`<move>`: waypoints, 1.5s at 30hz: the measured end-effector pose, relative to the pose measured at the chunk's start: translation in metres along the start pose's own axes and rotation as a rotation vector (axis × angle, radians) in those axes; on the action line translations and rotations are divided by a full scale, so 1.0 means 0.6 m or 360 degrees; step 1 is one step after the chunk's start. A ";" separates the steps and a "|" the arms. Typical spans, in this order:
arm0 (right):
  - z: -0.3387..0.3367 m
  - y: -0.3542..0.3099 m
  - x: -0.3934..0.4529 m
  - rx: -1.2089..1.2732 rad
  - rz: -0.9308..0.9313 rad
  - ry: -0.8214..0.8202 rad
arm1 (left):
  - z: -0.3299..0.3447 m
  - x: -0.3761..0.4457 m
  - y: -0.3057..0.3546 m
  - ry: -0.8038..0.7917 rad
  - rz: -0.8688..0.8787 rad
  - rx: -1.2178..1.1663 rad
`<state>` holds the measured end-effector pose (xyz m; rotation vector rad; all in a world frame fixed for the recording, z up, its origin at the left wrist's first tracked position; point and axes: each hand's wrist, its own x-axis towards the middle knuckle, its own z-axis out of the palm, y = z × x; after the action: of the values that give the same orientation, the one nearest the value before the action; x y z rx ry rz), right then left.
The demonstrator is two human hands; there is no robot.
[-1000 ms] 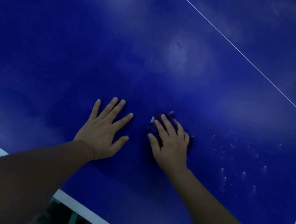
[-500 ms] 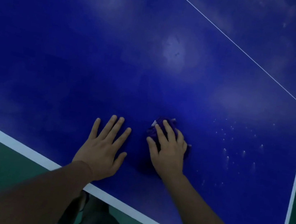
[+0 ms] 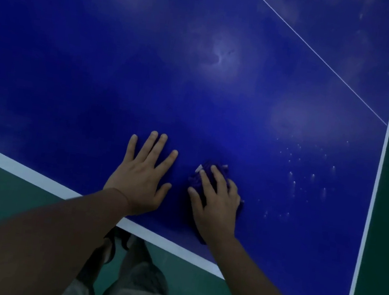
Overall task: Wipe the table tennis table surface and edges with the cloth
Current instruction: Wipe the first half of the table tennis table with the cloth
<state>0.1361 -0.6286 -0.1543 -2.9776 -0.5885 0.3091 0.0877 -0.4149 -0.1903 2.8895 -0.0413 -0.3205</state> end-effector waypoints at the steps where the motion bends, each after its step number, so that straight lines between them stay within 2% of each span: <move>1: 0.008 -0.015 -0.012 0.0016 -0.0016 0.0019 | 0.000 0.000 -0.002 -0.0016 0.0017 0.0017; 5: 0.030 -0.013 -0.100 -0.0029 -0.0344 -0.0007 | -0.004 0.000 -0.009 -0.0088 0.0095 0.0099; 7: 0.022 0.014 -0.115 -0.0066 -0.0395 -0.0034 | -0.009 -0.006 -0.011 -0.0084 0.0128 0.0119; 9: 0.010 0.024 -0.102 -0.0087 -0.0264 -0.0008 | -0.010 -0.024 -0.004 -0.0021 0.0095 0.0144; 12: 0.009 -0.006 -0.079 -0.0018 0.0039 0.0052 | 0.005 -0.062 0.031 0.0022 -0.0141 -0.0034; 16: 0.036 -0.039 -0.112 -0.0003 -0.0150 0.0117 | 0.021 -0.071 0.046 0.0086 -0.0216 -0.0013; 19: 0.039 0.000 -0.134 -0.0023 -0.0261 0.0129 | 0.024 -0.071 0.043 0.0111 -0.0198 0.0023; 23: 0.027 0.072 -0.141 0.0011 -0.0144 0.0216 | 0.026 -0.068 0.049 0.0124 -0.0240 0.0018; 26: 0.027 0.084 -0.140 0.0041 -0.0062 0.0264 | 0.023 -0.067 0.051 0.0105 -0.0266 0.0029; 32: 0.032 0.098 -0.107 -0.0097 -0.0497 0.0311 | 0.018 -0.037 0.115 0.0183 -0.0292 0.0012; 34: 0.021 0.130 -0.086 -0.0146 -0.0419 0.0353 | 0.020 -0.013 0.151 0.0193 -0.0262 -0.0009; 38: 0.010 0.187 -0.073 -0.0162 -0.0045 0.0409 | 0.034 0.036 0.209 0.0108 -0.0242 -0.0061; 40: 0.023 0.190 -0.092 -0.0149 -0.0026 0.0397 | 0.045 0.046 0.220 0.0078 -0.0223 -0.0044; 45: 0.040 0.185 -0.084 -0.0156 -0.0439 0.0466 | 0.049 0.046 0.220 0.0110 -0.0226 -0.0002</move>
<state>0.1258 -0.7489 -0.1825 -2.8967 -0.9825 -0.1782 0.1077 -0.5512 -0.1930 2.9060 0.1767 -0.2454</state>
